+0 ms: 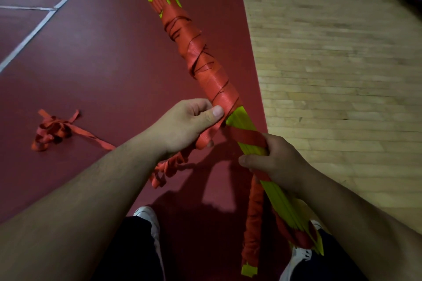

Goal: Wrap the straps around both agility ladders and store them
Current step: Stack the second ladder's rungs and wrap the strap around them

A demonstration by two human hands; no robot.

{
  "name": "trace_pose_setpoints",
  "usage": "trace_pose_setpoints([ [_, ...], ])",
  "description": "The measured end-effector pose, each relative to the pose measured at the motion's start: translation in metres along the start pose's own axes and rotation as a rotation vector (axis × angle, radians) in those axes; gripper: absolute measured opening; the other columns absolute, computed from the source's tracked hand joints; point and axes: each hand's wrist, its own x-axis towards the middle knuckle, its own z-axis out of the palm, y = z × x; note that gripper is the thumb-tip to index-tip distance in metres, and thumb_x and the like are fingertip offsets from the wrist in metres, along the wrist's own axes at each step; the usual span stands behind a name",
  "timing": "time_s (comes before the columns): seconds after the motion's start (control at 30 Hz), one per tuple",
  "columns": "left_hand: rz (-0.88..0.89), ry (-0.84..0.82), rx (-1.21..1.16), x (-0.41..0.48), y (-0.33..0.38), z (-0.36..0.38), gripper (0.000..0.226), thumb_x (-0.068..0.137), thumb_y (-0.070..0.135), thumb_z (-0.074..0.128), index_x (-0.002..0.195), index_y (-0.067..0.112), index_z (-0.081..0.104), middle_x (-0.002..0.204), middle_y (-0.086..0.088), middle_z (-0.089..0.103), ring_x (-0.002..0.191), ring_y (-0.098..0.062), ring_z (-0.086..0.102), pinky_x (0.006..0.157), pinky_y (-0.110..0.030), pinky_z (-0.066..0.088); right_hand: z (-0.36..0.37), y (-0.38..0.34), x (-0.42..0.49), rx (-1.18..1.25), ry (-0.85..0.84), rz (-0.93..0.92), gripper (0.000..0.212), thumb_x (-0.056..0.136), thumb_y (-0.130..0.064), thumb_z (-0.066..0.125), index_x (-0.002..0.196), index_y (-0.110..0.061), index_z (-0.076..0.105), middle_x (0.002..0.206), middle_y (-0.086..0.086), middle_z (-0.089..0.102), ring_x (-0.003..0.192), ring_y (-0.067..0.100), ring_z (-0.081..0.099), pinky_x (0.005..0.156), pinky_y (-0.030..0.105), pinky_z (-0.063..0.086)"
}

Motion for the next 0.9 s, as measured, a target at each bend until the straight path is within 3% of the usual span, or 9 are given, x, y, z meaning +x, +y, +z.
trace_pose_setpoints([
  [0.13, 0.064, -0.144, 0.034, 0.001, 0.001, -0.008, 0.018, 0.082, 0.030, 0.076, 0.086, 0.016, 0.067, 0.062, 0.004, 0.062, 0.053, -0.012, 0.055, 0.048, -0.022, 0.043, -0.002, -0.004, -0.001, 0.078, -0.052, 0.001, 0.023, 0.072, -0.011, 0.084, 0.087, -0.017, 0.068, 0.063, 0.003, 0.057, 0.054, 0.016, 0.057, 0.051, 0.030, 0.047],
  [0.27, 0.092, -0.188, 0.131, -0.002, 0.003, -0.011, 0.026, 0.099, 0.022, 0.055, 0.091, 0.000, 0.063, 0.068, -0.003, 0.068, 0.053, -0.010, 0.051, 0.048, -0.017, 0.042, -0.001, -0.006, -0.002, 0.154, -0.085, -0.024, 0.016, 0.064, -0.017, 0.077, 0.078, -0.022, 0.069, 0.064, 0.006, 0.055, 0.056, 0.021, 0.053, 0.050, 0.029, 0.045],
  [0.37, 0.124, -0.192, 0.040, -0.002, 0.001, -0.008, 0.037, 0.103, 0.030, 0.042, 0.091, -0.001, 0.059, 0.057, 0.005, 0.060, 0.046, -0.010, 0.046, 0.064, -0.035, 0.053, 0.000, -0.008, -0.002, 0.203, -0.086, -0.022, 0.013, 0.063, -0.017, 0.077, 0.070, -0.019, 0.066, 0.063, 0.014, 0.053, 0.052, 0.026, 0.051, 0.048, 0.031, 0.043],
  [0.5, 0.074, -0.188, -0.172, -0.002, 0.003, 0.002, 0.036, 0.100, 0.046, 0.041, 0.083, 0.021, 0.061, 0.052, 0.011, 0.043, 0.043, -0.004, 0.035, 0.067, -0.034, 0.044, -0.001, -0.008, -0.003, 0.275, -0.170, -0.009, 0.058, 0.052, -0.029, 0.077, 0.093, 0.008, 0.059, 0.058, 0.013, 0.055, 0.043, 0.024, 0.049, 0.047, 0.029, 0.041],
  [0.53, 0.077, -0.187, -0.178, -0.002, 0.004, 0.005, 0.040, 0.098, 0.051, 0.045, 0.085, 0.017, 0.059, 0.053, 0.013, 0.042, 0.045, -0.002, 0.037, 0.066, -0.032, 0.041, -0.001, -0.009, -0.004, 0.317, -0.217, 0.003, 0.065, 0.052, -0.030, 0.074, 0.098, 0.012, 0.055, 0.056, 0.013, 0.055, 0.041, 0.024, 0.049, 0.047, 0.028, 0.040],
  [0.63, 0.118, -0.185, -0.200, -0.001, 0.000, 0.010, 0.105, 0.073, 0.079, 0.059, 0.117, -0.015, 0.047, 0.056, 0.015, 0.045, 0.049, -0.001, 0.040, 0.060, -0.026, 0.039, 0.000, -0.009, -0.009, 0.482, -0.392, 0.037, 0.056, 0.058, -0.023, 0.069, 0.105, 0.004, 0.055, 0.057, 0.015, 0.052, 0.039, 0.023, 0.049, 0.046, 0.027, 0.039],
  [0.7, 0.191, -0.127, -0.246, -0.001, -0.001, 0.013, 0.117, 0.063, 0.082, 0.061, 0.114, -0.022, 0.045, 0.055, 0.013, 0.048, 0.049, -0.003, 0.041, 0.053, -0.017, 0.037, -0.002, -0.007, -0.009, 0.512, -0.448, 0.051, 0.049, 0.061, -0.021, 0.069, 0.104, 0.001, 0.058, 0.059, 0.017, 0.054, 0.040, 0.023, 0.051, 0.048, 0.027, 0.041],
  [0.83, 0.204, 0.059, -0.312, 0.005, 0.001, 0.022, 0.062, 0.079, 0.061, 0.070, 0.076, 0.003, 0.051, 0.051, 0.011, 0.044, 0.049, -0.006, 0.037, 0.052, -0.023, 0.031, -0.002, -0.015, -0.005, 0.455, -0.332, 0.036, 0.021, 0.067, -0.020, 0.071, 0.087, -0.016, 0.076, 0.076, 0.021, 0.067, 0.057, 0.028, 0.064, 0.053, 0.031, 0.053],
  [0.9, 0.169, 0.145, -0.290, 0.008, -0.001, 0.022, 0.041, 0.087, 0.050, 0.065, 0.070, 0.017, 0.048, 0.050, 0.009, 0.043, 0.048, -0.007, 0.036, 0.053, -0.026, 0.031, 0.001, -0.014, -0.003, 0.318, -0.190, 0.025, 0.020, 0.076, -0.022, 0.074, 0.096, -0.020, 0.074, 0.084, 0.015, 0.072, 0.069, 0.029, 0.068, 0.063, 0.037, 0.055],
])
